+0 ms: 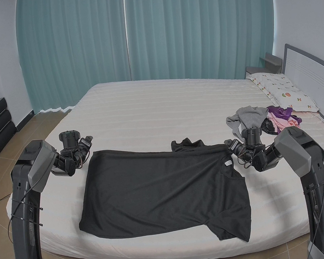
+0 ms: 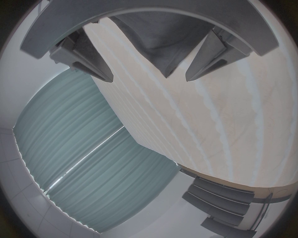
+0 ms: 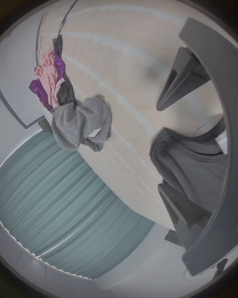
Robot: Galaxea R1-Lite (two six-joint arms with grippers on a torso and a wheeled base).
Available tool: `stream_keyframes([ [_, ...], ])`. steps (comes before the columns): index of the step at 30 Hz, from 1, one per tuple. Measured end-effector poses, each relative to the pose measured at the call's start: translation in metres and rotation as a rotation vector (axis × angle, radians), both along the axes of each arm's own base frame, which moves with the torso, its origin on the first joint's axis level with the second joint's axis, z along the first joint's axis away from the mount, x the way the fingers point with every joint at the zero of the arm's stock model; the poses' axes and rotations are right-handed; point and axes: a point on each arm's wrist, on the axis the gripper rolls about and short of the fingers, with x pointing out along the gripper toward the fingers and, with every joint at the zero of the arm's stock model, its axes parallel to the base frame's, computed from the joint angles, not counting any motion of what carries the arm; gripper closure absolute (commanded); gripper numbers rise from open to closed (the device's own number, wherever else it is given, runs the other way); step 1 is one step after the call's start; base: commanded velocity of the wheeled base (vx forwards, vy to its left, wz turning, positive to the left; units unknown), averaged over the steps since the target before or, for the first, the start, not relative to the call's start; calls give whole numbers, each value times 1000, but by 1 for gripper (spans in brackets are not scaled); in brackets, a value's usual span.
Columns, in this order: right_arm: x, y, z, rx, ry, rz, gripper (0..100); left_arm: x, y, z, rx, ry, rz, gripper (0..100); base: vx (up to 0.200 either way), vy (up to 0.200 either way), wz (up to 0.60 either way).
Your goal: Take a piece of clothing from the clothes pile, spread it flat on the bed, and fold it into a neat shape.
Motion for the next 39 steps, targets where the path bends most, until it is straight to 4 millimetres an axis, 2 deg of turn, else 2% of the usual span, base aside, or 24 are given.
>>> stream_keyframes([
  [4, -25, -4, 4, 31, 41, 48, 0, -15, 3, 9, -24, 30, -11, 0, 0, 0, 0],
  [10, -72, -9, 17, 73, 96, 119, 0, -56, 6, 15, -69, 115, -59, 0, 0, 0, 0],
  [15, -113, -13, 30, 99, 130, 153, 0, -102, 4, 16, -112, 204, -112, 0, 0, 0, 0],
  [23, -175, -20, 41, 126, 186, 184, 0, -182, -1, 16, -179, 317, -186, 0, -200, 0, 0],
  [27, -195, -22, 43, 157, 203, 193, 0, -215, -4, 15, -191, 341, -208, 0, -50, 0, 0],
  [31, -207, -22, 44, 191, 215, 199, 0, -242, -7, 10, -150, 383, -251, 0, 0, 0, 0],
  [35, -214, -22, 42, 206, 234, 203, 0, -257, -9, 3, -78, 424, -303, 0, 0, 0, 0],
  [39, -219, -20, 38, 208, 256, 209, 0, -263, -12, -4, -49, 462, -307, 0, 0, 0, 0],
])
